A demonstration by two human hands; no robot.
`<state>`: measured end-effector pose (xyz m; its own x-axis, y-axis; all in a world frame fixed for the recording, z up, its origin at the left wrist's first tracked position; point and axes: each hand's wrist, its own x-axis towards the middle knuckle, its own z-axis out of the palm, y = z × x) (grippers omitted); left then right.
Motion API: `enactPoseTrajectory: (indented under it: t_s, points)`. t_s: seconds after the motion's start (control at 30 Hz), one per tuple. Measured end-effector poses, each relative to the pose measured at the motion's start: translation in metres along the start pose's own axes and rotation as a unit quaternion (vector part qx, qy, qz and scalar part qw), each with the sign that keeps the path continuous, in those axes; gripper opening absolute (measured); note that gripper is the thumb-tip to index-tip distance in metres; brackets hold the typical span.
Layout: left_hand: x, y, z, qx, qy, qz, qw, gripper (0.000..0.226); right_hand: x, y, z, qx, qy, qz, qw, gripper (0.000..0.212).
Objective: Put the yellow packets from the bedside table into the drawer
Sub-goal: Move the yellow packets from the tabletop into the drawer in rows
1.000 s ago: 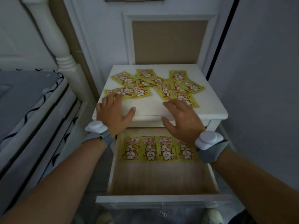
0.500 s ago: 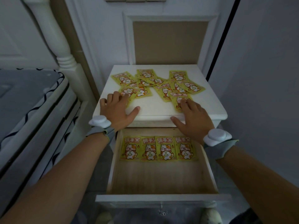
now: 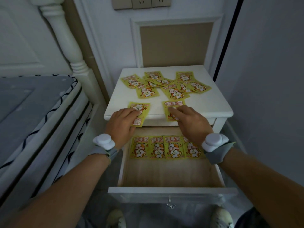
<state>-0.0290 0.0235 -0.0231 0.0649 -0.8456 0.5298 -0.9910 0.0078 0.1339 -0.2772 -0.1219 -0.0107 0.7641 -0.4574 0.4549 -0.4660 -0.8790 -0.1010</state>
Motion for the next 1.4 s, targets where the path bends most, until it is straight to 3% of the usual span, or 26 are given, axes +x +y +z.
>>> enactPoseTrajectory:
  t_s: [0.17, 0.27, 0.33, 0.47, 0.57, 0.73, 0.9, 1.07, 1.2, 1.27, 1.4]
  points:
    - [-0.028, 0.003, -0.008, -0.008, 0.005, 0.027, 1.0, 0.059, -0.006, -0.015, 0.001, 0.016, -0.003, -0.036, 0.999, 0.043]
    - [-0.04, 0.014, -0.014, 0.025, 0.035, 0.112, 0.993, 0.034, -0.01, -0.02, 0.0, 0.014, 0.012, -0.066, 0.998, 0.041]
    - [-0.049, 0.019, -0.014, 0.036, 0.032, 0.134, 0.99, 0.031, -0.011, -0.025, -0.003, 0.016, 0.02, -0.081, 0.996, 0.039]
    - [-0.063, 0.016, 0.009, 0.038, -0.046, 0.094, 0.994, 0.035, -0.015, -0.034, -0.01, 0.03, 0.019, -0.12, 0.992, 0.037]
    - [-0.064, 0.019, 0.027, 0.043, -0.115, 0.072, 0.99, 0.046, -0.022, -0.038, -0.008, 0.058, -0.025, -0.147, 0.987, 0.041]
    - [-0.059, 0.023, 0.048, 0.091, -0.219, 0.03, 0.971, 0.017, -0.031, -0.038, 0.007, 0.071, -0.095, -0.149, 0.982, 0.046]
    - [-0.06, 0.01, 0.072, 0.127, -0.289, 0.011, 0.949, 0.022, -0.04, -0.032, 0.034, 0.039, -0.148, -0.117, 0.981, 0.042]
    - [-0.056, 0.001, 0.088, 0.164, -0.297, 0.027, 0.94, 0.034, -0.048, -0.033, 0.061, 0.027, -0.181, -0.096, 0.978, 0.046]
    - [-0.053, 0.001, 0.087, 0.183, -0.357, 0.026, 0.916, 0.011, -0.051, -0.036, 0.08, 0.019, -0.219, -0.093, 0.971, 0.047]
    - [-0.055, 0.003, 0.084, 0.155, -0.336, 0.027, 0.928, 0.002, -0.052, -0.038, 0.088, 0.017, -0.226, -0.091, 0.97, 0.048]
    - [-0.06, 0.004, 0.083, 0.148, -0.332, 0.023, 0.931, 0.027, -0.054, -0.041, 0.102, 0.007, -0.261, -0.074, 0.963, 0.043]
